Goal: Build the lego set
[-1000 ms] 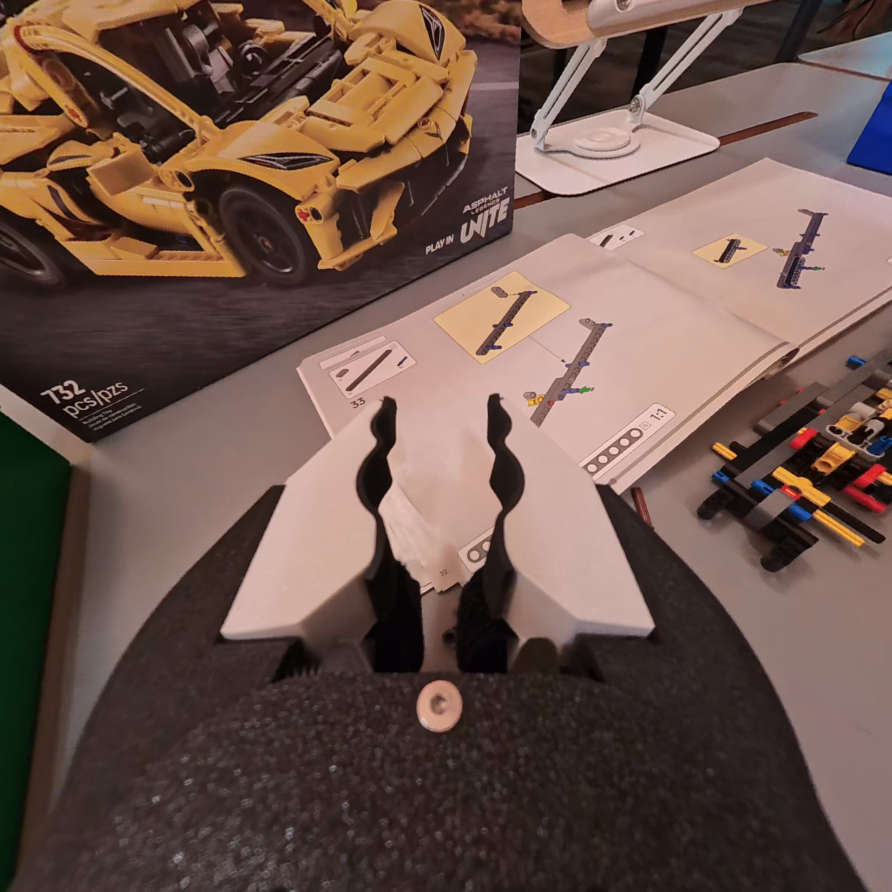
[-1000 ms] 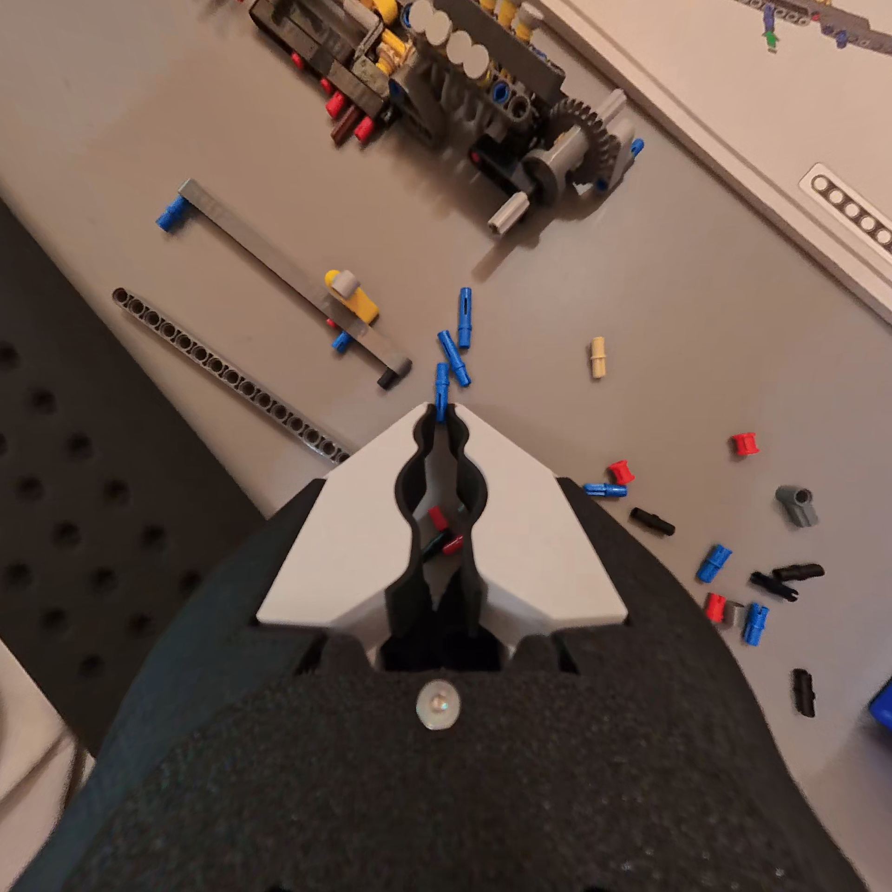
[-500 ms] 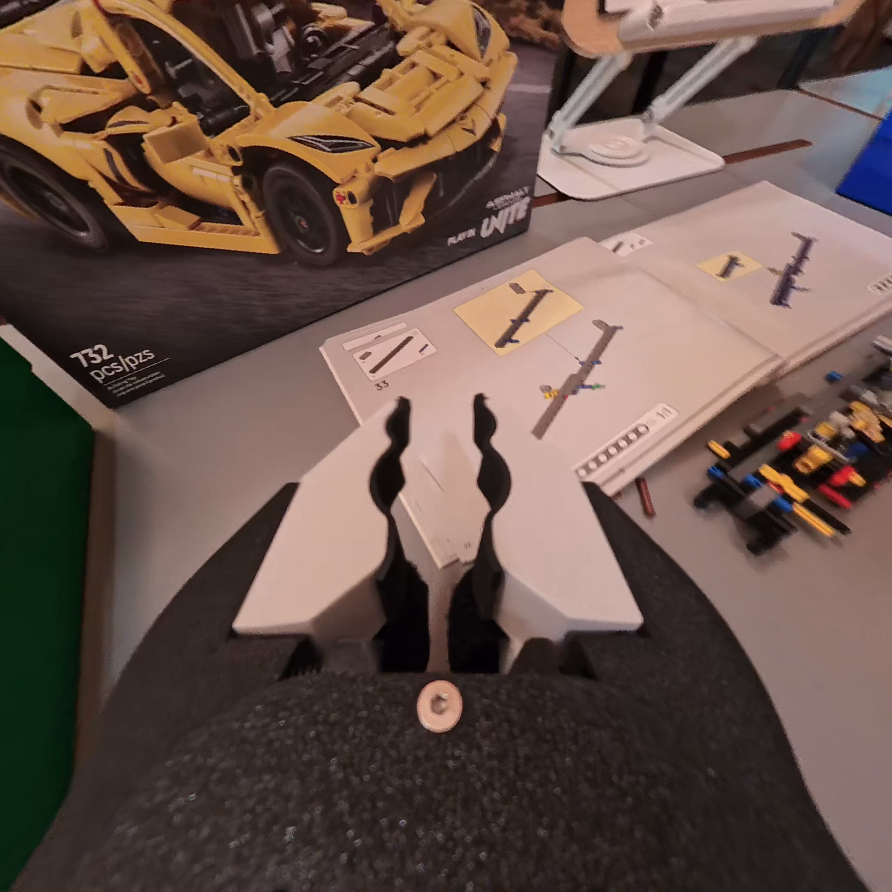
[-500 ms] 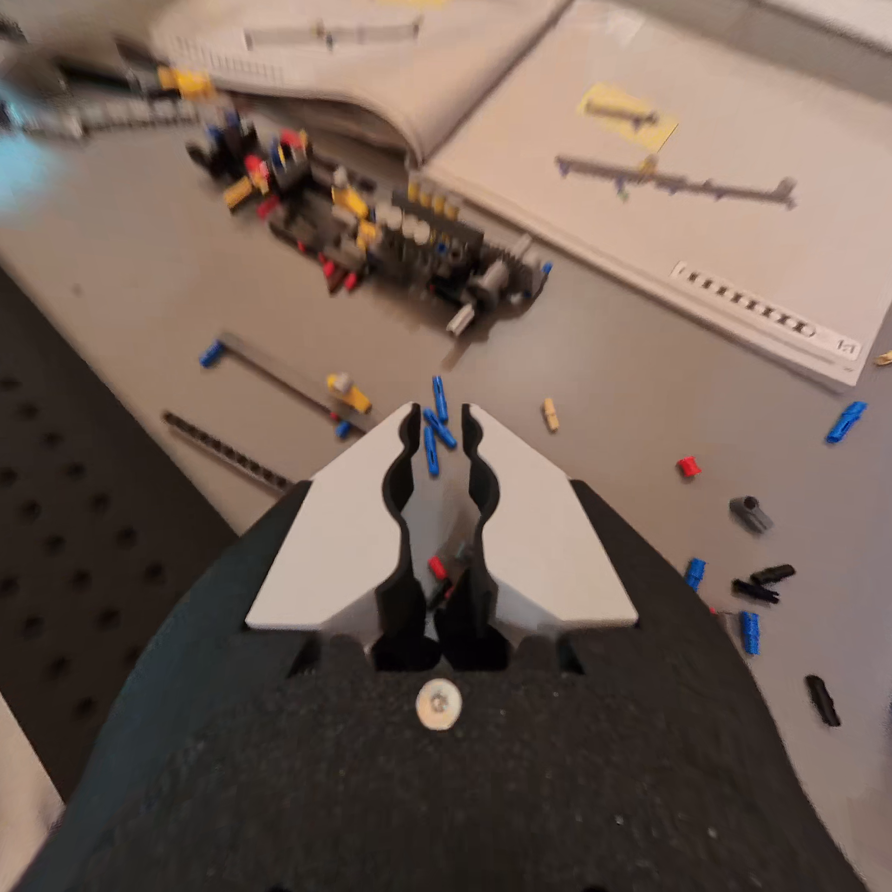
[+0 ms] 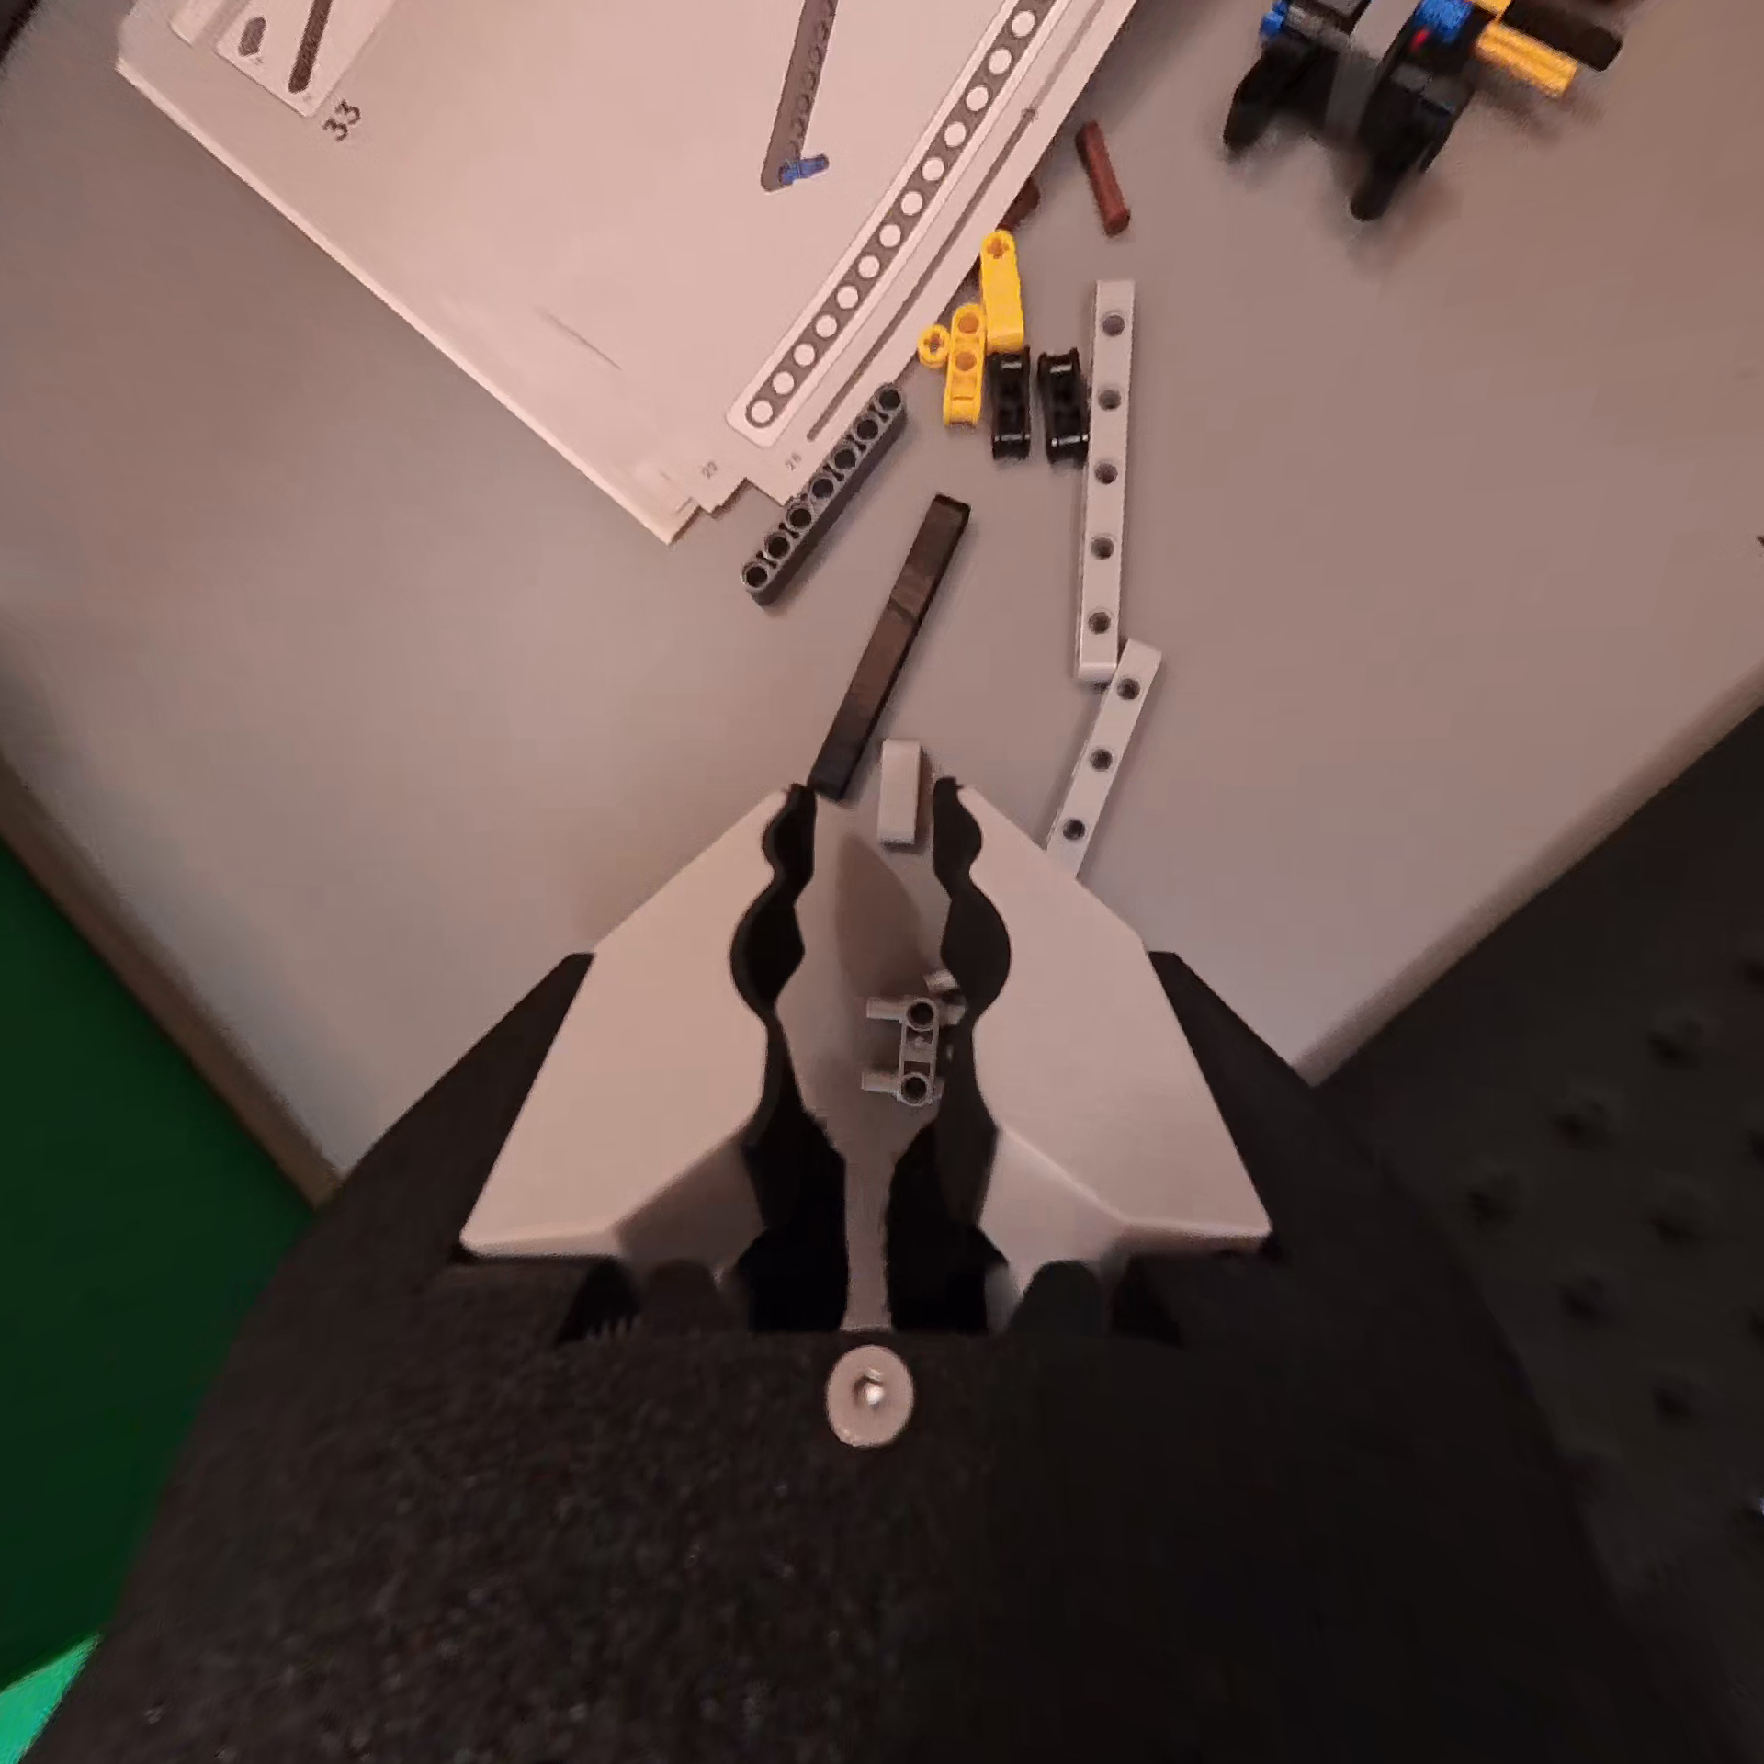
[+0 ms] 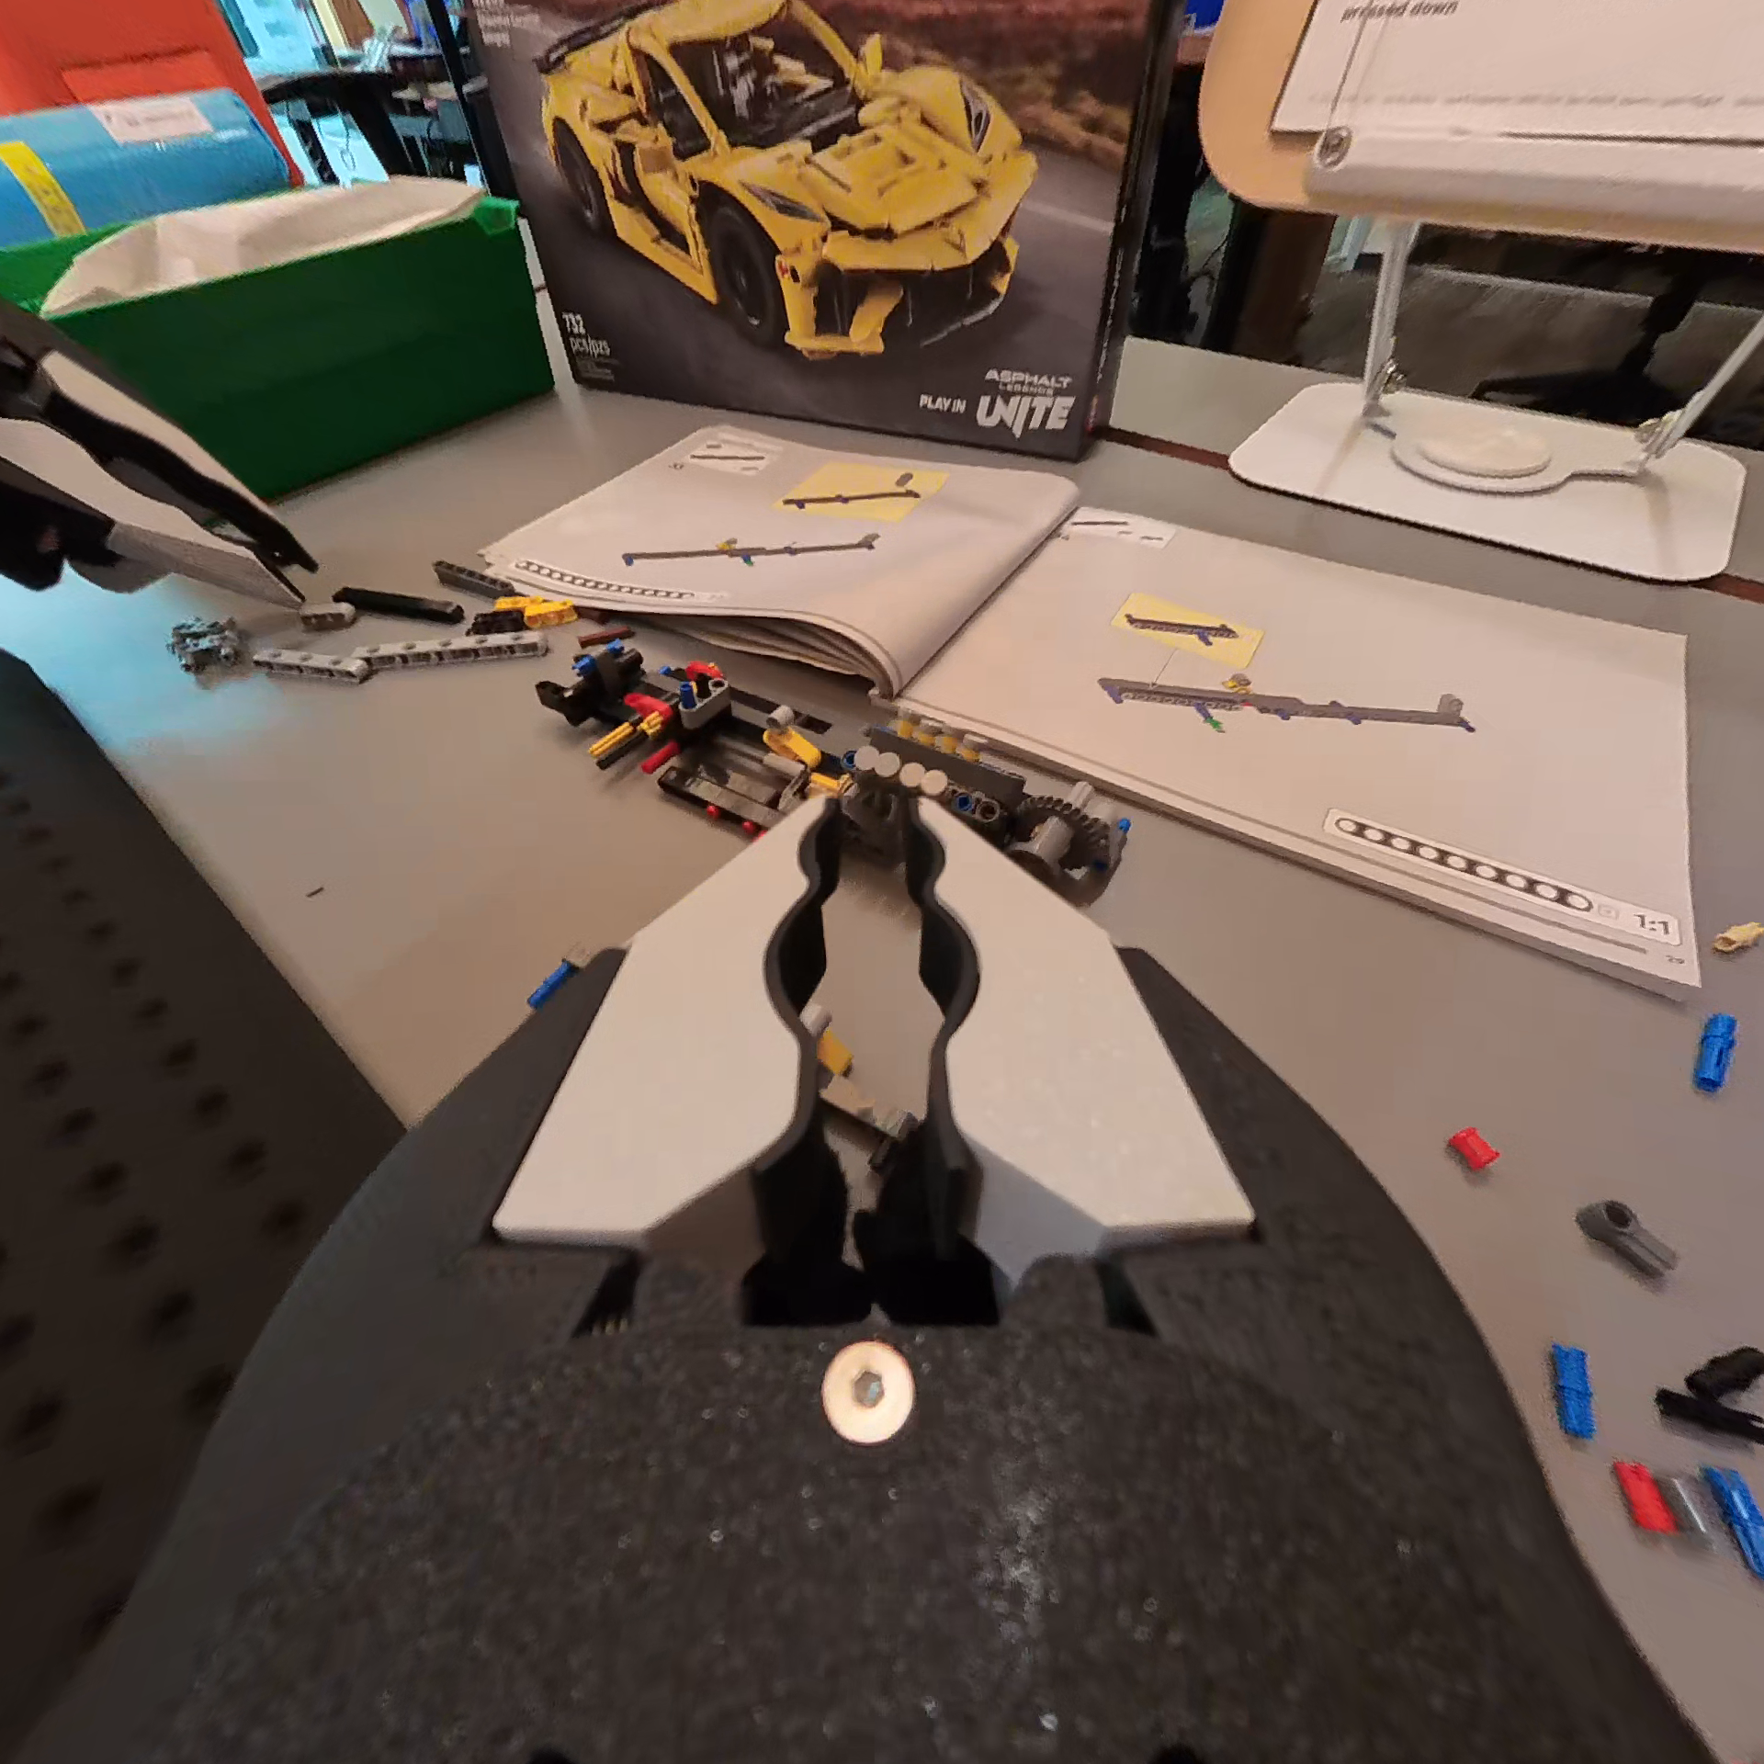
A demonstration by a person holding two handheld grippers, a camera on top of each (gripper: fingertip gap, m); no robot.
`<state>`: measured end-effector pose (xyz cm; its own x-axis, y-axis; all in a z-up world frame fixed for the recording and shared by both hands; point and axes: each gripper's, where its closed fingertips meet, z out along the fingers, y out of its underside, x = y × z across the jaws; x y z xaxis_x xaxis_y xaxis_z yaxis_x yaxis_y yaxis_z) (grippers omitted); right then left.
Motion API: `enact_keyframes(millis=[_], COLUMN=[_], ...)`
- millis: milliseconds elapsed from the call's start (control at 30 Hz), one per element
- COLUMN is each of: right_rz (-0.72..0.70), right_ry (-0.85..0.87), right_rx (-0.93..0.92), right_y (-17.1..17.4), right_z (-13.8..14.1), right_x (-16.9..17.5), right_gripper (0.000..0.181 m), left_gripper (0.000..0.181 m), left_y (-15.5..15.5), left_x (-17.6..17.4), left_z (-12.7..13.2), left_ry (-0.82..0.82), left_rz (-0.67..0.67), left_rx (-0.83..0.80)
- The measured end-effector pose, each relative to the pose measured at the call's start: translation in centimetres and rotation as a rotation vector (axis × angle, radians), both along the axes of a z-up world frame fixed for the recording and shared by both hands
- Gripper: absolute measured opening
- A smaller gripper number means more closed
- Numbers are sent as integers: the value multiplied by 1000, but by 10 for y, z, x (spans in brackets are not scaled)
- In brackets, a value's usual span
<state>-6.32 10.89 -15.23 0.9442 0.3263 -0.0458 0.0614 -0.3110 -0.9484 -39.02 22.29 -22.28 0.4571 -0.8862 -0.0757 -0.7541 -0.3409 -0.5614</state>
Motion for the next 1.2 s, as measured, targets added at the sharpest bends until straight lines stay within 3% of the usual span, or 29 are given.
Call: enact_keyframes(millis=[100,233,300,367,467,567,633,733,967,1033,1100,1200], right_rz=[2,5,6,10,17,32,27,36,71,74,69,70], right_ry=[-7,-1,3,10,15,16,12,30,67,78,95,131], right_rx=[-5,-13,-11,-15,-11,-18,0,4,-9,-7,-2,2], right_y=[0,0,0,0,1,2,0,-1,-2,-2,0,3], right_z=[-1,-2,-2,-3,-2,-3,-1,1,0,1,2,4], right_x=[-1,-1,-1,-1,-2,-4,-3,-4,-8,-7,-6,-4], right_gripper=[11,11,11,11,11,11,11,11,12,12,12,13], left_gripper=[24,7,7,7,7,7,7,7,7,21,39,35], left_y=[-1,-9,-10,-10,-44,-82,-90,-100,-98,-98,-101,-65], left_x=[-3,4,0,5,61,117,140,163,165,165,167,175], left_z=[-9,-13,-5,21,52,21,1,-5,-14,-13,-2,38], left_ry=[-19,-49,-14,-62,-260,-197,-132,-155,-91,-100,-161,-308], left_rz=[10,-48,-59,-71,-208,-372,-409,-427,-428,-420,-432,-397], left_rx=[-34,-53,-15,56,-43,-115,-102,-167,-111,-102,-137,-95])
